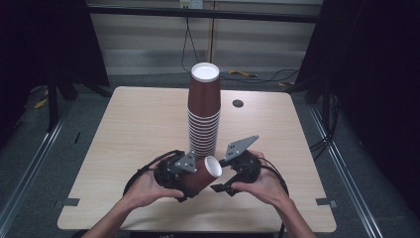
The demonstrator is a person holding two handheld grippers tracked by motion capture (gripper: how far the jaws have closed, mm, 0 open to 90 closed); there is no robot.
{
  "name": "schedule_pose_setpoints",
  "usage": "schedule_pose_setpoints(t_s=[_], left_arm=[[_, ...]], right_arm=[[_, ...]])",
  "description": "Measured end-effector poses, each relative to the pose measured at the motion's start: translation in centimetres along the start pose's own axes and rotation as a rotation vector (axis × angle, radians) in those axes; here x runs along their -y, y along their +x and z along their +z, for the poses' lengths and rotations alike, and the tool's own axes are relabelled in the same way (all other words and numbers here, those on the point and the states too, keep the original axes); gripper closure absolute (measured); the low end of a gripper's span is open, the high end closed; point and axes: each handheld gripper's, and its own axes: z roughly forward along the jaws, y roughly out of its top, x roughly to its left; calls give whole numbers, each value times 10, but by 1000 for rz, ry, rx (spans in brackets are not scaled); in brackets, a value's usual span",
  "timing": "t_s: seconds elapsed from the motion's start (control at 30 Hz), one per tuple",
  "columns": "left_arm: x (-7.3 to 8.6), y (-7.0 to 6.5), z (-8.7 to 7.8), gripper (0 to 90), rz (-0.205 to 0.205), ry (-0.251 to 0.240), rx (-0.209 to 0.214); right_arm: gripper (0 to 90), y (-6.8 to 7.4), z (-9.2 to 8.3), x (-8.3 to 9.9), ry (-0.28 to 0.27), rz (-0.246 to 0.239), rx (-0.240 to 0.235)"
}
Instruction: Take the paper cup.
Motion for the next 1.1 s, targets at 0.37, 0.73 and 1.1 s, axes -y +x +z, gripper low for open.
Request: schedule_pose_setpoints(t_s=[0.37,0.73,1.1], left_arm=[[-2,-1,1,155,21,50,-2],[-2,-5,8,155,40,96,9],[-7,-12,14,155,113,159,42]], right_arm=[[177,-2,9,1,74,-3,-2],[198,-2,18,0,150,-27,-12],[182,2,22,-5,153,-32,-60]])
